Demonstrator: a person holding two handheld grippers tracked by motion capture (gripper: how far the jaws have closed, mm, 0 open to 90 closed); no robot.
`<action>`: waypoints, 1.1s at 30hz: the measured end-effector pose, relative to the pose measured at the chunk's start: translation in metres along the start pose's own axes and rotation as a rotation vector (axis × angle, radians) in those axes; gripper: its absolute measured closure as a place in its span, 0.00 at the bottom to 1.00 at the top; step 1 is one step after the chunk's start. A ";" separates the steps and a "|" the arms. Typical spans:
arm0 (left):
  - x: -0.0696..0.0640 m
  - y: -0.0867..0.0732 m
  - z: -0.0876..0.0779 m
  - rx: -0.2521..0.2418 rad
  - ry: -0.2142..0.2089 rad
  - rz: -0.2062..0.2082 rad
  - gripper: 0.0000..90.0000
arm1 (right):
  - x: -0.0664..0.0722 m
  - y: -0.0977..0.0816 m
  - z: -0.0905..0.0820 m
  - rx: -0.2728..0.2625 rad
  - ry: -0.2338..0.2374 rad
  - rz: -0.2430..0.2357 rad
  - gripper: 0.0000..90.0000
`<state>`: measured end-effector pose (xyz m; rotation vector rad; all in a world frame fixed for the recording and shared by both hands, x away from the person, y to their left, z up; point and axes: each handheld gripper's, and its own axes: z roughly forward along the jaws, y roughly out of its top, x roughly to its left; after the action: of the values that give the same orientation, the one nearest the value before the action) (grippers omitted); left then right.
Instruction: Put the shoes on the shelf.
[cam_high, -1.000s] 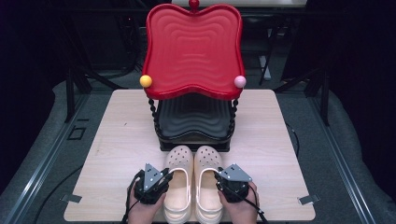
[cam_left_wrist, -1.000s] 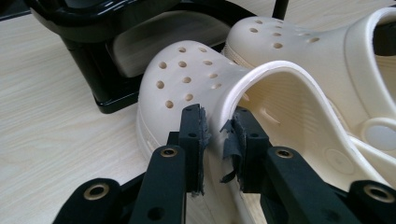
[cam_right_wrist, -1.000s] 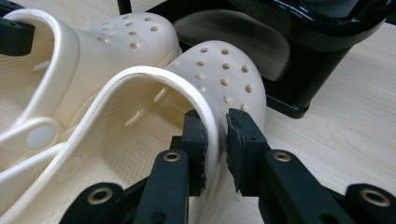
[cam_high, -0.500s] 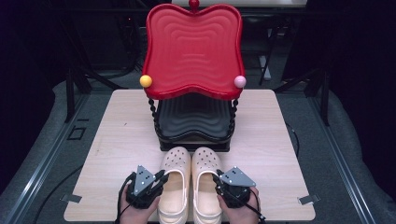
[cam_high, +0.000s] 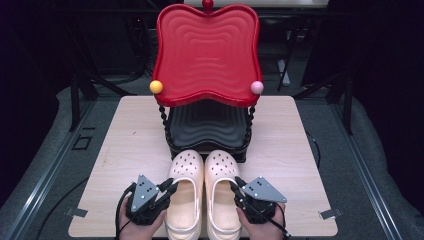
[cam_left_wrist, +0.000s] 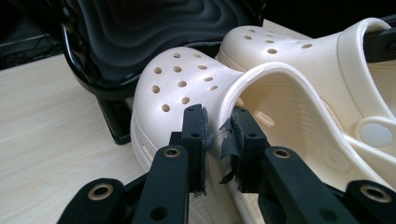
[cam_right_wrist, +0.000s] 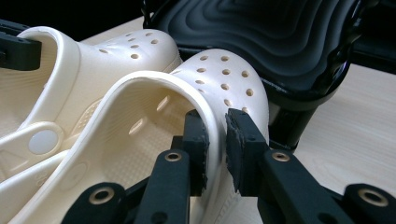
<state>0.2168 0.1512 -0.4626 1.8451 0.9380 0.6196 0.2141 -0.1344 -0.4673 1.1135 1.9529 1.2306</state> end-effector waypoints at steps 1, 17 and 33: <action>0.001 0.002 -0.001 -0.005 0.000 0.000 0.87 | 0.000 0.002 -0.001 -0.009 -0.002 0.001 0.87; 0.021 0.042 0.014 -0.052 0.036 0.045 0.89 | -0.011 0.038 0.008 -0.072 -0.041 -0.012 0.87; 0.045 0.072 0.079 -0.074 0.072 0.095 0.89 | -0.046 0.066 0.066 -0.088 -0.102 -0.044 0.87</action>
<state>0.3259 0.1282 -0.4309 1.8192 0.8669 0.7737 0.3121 -0.1303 -0.4334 1.0629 1.8203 1.2010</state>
